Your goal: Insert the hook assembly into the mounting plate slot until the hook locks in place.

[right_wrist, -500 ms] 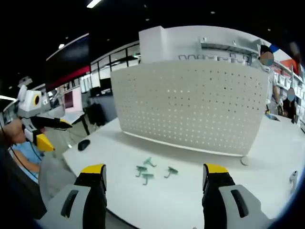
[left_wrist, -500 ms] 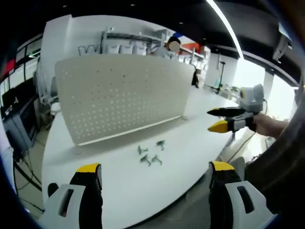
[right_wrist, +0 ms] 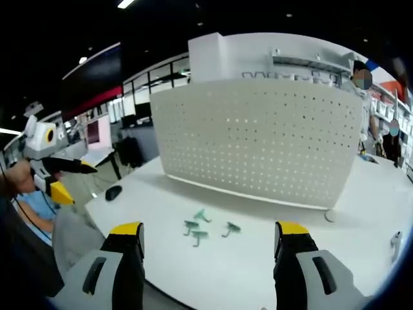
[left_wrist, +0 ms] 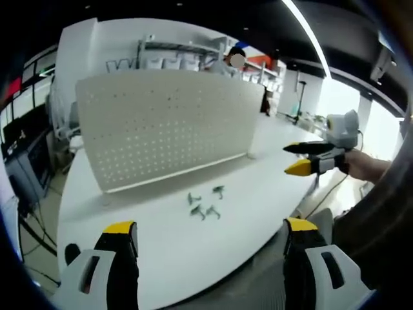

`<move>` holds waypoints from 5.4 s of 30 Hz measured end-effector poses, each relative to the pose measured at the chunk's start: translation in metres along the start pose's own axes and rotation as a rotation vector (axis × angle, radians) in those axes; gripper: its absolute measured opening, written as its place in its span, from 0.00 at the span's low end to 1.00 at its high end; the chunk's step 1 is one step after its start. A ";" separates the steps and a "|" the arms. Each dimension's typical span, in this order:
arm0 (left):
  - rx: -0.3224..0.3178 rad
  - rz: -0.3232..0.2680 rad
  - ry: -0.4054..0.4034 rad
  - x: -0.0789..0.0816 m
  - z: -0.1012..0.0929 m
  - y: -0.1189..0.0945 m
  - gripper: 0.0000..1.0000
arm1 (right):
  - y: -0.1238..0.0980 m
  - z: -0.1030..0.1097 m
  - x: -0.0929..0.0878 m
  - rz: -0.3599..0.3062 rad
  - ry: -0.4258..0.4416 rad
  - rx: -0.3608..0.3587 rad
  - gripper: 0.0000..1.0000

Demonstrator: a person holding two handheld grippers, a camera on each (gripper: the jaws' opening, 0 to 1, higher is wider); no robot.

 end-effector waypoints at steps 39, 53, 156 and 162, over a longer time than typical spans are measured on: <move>0.015 0.022 -0.023 -0.007 0.003 0.004 0.95 | 0.006 0.000 -0.014 0.054 0.028 0.038 0.84; -0.051 0.015 -0.178 -0.011 0.017 0.040 0.91 | 0.010 -0.007 -0.025 0.088 0.053 0.040 0.82; -0.285 0.113 0.184 -0.061 0.014 0.268 0.03 | 0.053 -0.029 -0.064 0.360 0.099 0.067 0.74; -0.249 0.101 0.176 -0.042 0.019 0.254 0.02 | 0.054 -0.026 -0.063 0.359 0.080 0.080 0.74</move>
Point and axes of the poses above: the point that each gripper's makers call its tool centre point, and the gripper's own axes: y roughly forward along the fingers, z roughly to its left, x roughly out of its top, the point moved 10 cm from there along -y, roughly backward along the fingers, and after that the axes turned 13 degrees about x, right-handed, at the moved point
